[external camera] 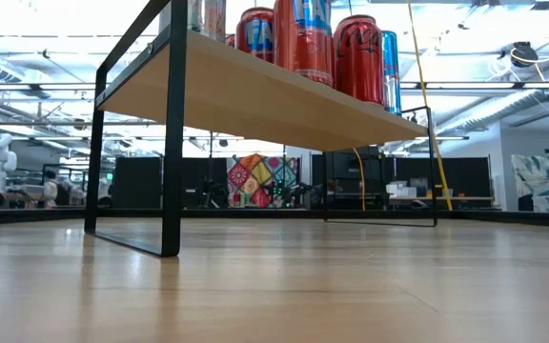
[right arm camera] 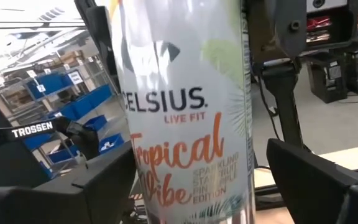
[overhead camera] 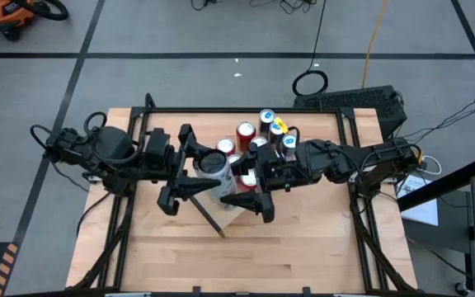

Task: Place canned beverage on shelf
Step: Put the white soda can on the shelf

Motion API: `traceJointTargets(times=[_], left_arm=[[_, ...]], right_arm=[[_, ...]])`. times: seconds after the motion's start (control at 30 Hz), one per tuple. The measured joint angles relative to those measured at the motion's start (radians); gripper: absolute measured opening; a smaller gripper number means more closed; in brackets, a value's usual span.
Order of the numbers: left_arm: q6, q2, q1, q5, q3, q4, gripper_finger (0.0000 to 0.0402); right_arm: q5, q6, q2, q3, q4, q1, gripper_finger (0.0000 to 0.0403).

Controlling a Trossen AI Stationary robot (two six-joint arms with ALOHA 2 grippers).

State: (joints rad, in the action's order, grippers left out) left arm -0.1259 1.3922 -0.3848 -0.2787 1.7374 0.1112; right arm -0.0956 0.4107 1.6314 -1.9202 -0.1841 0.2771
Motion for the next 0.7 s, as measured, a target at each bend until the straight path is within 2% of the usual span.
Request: traceJointTargets(times=[0.17,0.33,0.53,0.7], left_arm=[[0.001,0.000,0.035,0.076,0.000,0.012,0.0256],[-0.009,0.000,0.071,0.148,0.000,0.063,0.0256],[-0.025,0.000,0.094,0.171,0.000,0.095,0.0256],[-0.026,0.000,0.098,0.170,0.000,0.125,0.0256]], right_arm=[[-0.006,-0.020,0.000,0.000,0.001,-0.001,0.0331],[-0.008,-0.063,0.000,0.000,0.005,-0.001,0.0310],[-0.060,-0.093,0.000,0.000,0.004,-0.001,0.0279],[-0.086,-0.118,0.000,0.001,0.005,-0.001,0.0284]])
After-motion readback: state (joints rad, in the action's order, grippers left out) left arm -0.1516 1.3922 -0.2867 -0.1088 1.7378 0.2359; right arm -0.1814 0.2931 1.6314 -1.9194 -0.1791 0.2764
